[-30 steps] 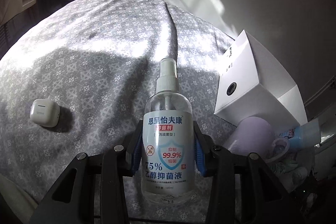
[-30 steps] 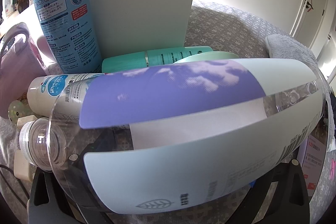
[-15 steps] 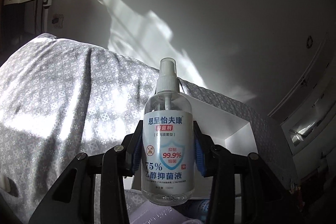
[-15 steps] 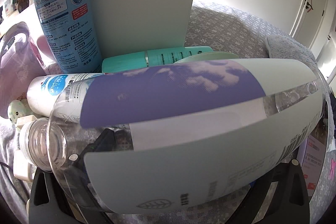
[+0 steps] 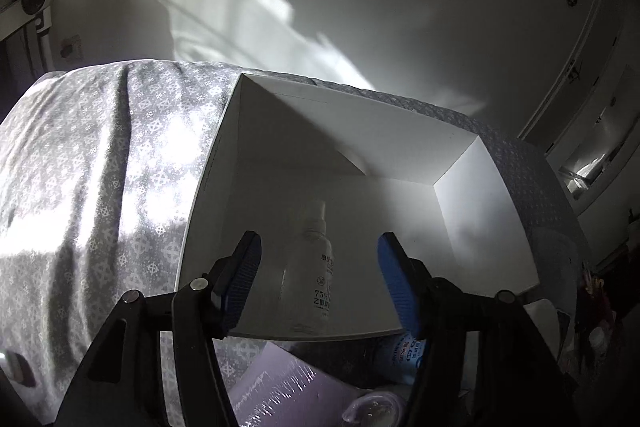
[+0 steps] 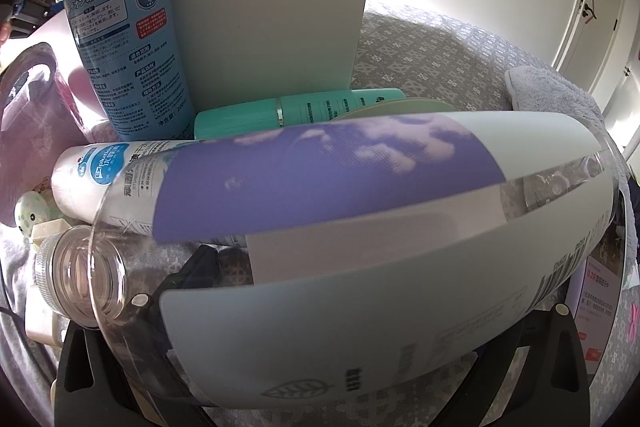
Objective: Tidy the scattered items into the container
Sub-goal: 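Lift the spray bottle and lower it into the white box, then grasp the purple mug with the left gripper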
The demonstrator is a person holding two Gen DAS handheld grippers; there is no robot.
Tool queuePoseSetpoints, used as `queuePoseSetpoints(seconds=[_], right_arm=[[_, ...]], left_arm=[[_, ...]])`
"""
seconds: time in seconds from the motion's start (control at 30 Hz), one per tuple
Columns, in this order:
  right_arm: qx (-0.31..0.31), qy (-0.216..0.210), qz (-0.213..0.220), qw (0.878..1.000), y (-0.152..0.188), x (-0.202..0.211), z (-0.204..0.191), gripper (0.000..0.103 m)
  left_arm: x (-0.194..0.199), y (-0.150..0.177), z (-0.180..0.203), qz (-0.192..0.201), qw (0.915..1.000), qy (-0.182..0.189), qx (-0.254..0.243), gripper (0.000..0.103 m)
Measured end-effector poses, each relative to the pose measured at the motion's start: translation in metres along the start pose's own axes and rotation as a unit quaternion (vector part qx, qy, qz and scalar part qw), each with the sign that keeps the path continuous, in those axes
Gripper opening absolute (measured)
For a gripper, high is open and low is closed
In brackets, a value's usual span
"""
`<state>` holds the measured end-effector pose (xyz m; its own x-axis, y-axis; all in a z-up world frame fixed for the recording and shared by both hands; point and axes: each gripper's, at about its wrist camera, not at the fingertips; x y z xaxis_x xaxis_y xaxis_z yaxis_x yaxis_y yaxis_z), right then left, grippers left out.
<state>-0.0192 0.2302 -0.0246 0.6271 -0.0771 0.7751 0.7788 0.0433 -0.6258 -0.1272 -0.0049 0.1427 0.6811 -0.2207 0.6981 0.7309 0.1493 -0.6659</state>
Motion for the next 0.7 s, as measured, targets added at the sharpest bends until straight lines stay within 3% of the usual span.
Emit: queuePoseSetpoints(seconds=[0.07, 0.17, 0.27, 0.43, 0.57, 0.7], right_arm=[[0.0, 0.0, 0.0, 1.0, 0.0, 0.0, 0.001, 0.103], [0.0, 0.001, 0.0, 1.0, 0.0, 0.0, 0.0, 0.103], [0.0, 0.001, 0.0, 1.0, 0.0, -0.001, 0.0, 0.103], [0.0, 0.001, 0.0, 1.0, 0.0, -0.001, 0.001, 0.103], [0.0, 0.001, 0.0, 1.0, 0.0, -0.001, 0.001, 0.103], [0.0, 0.001, 0.0, 1.0, 0.0, -0.001, 0.001, 0.103]], left_arm=[[0.032, 0.008, -0.004, 0.043, 0.9988, 0.001, -0.024, 0.087], [0.064, 0.031, -0.009, 0.056, 0.9949, 0.009, -0.083, 0.089], [0.078, 0.064, -0.014, 0.03, 0.9871, 0.012, -0.157, 0.089], [0.063, 0.105, -0.011, -0.051, 0.9672, 0.021, -0.248, 0.089], [0.037, 0.112, 0.001, -0.078, 0.9625, 0.025, -0.258, 0.089], [0.006, 0.108, 0.012, -0.097, 0.9641, 0.025, -0.246, 0.089]])
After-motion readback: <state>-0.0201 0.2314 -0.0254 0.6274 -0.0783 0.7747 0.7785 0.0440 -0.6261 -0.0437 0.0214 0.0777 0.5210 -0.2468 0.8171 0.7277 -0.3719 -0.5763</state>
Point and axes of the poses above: each gripper's, at about its wrist camera, not at the fingertips, and x roughly against the way its jaws point, z to its right, y to its underside
